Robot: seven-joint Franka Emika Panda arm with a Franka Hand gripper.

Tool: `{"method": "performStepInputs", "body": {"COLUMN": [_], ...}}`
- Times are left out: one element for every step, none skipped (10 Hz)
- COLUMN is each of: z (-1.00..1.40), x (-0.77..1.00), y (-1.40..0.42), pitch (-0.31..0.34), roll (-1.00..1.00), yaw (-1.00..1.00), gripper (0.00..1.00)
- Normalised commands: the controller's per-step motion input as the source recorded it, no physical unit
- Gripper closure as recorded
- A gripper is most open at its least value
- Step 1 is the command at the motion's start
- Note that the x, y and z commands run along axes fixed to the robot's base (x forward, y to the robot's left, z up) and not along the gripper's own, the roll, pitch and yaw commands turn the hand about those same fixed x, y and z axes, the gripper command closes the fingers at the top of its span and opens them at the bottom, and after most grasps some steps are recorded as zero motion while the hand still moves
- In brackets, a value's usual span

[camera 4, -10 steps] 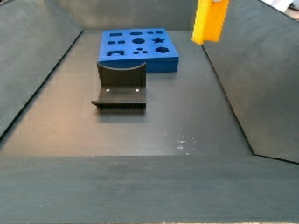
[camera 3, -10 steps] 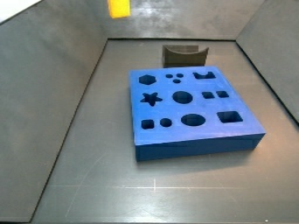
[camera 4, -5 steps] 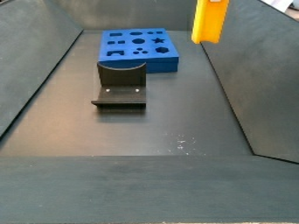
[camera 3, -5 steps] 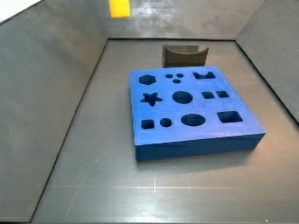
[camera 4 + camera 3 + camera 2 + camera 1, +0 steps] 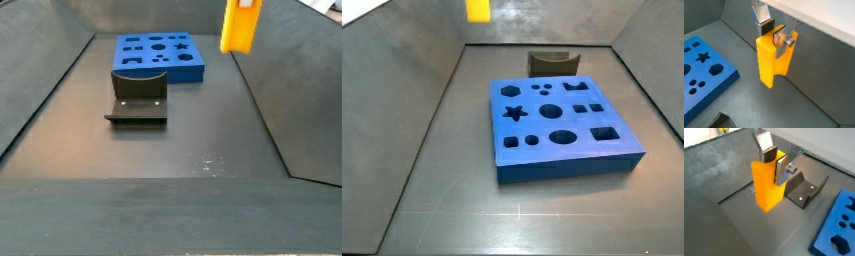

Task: Pick up the arch object. Move up. Place the arch object on the fixture. Regrasp the arch object. Rotate the arch object. Move to above the board. Insert the arch object.
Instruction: Rotate the arch object.

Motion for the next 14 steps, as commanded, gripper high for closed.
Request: {"method": "performStepInputs", "body": {"z": [-1.00, -1.00, -1.00, -1.00, -1.00, -1.00, -1.00, -1.00, -1.00, -1.00, -1.00, -1.00, -1.00, -0.94], "x": [0.01, 0.01, 0.02, 0.01, 0.02, 0.02, 0.02, 0.02, 0.02, 0.02, 0.02, 0.02, 0.02, 0.02], "y": [0.00, 0.00, 0.01, 0.01, 0.01, 0.01, 0.01, 0.01, 0.01, 0.01, 0.01, 0.01, 0.01, 0.01], "pitch": [-0.023, -0.032, -0.044, -0.049, -0.053, -0.056, -0.056, -0.054, -0.056, -0.059, -0.058, -0.057, -0.059, -0.059], "roll": [0.00, 0.00, -0.01, -0.01, -0.01, -0.02, -0.02, -0.03, -0.03, -0.04, -0.04, -0.04, -0.05, -0.06], "yaw": [0.05, 0.04, 0.04, 0.03, 0.03, 0.03, 0.02, 0.02, 0.02, 0.02, 0.02, 0.02, 0.02, 0.02], "gripper": [1.00, 1.00, 1.00, 1.00, 1.00, 1.00, 1.00, 1.00, 1.00, 1.00, 1.00, 1.00, 1.00, 1.00]}}
